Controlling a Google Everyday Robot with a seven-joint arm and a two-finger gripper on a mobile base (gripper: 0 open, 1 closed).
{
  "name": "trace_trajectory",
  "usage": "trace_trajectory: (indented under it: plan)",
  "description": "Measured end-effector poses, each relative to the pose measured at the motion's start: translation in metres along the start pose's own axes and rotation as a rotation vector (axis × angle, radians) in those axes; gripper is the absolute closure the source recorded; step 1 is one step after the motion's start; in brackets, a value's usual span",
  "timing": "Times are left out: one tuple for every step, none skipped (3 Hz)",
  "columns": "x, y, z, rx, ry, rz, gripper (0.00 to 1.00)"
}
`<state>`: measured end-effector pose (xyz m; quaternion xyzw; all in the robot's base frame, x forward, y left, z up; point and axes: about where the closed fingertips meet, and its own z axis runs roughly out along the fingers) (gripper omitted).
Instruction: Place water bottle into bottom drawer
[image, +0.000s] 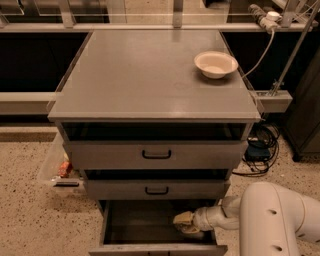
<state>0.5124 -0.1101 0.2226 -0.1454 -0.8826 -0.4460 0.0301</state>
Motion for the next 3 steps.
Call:
trace_trajectory:
  plan:
    - [-0.0008,-0.0048,0.0024,0.017,-0.014,0.004,0.11]
    - [-0.0007,-0.0048,0.0025,0.017,-0.014,0.004,0.0]
    - [-0.0007,-0.0048,0.0025,0.017,-0.014,0.004,0.0]
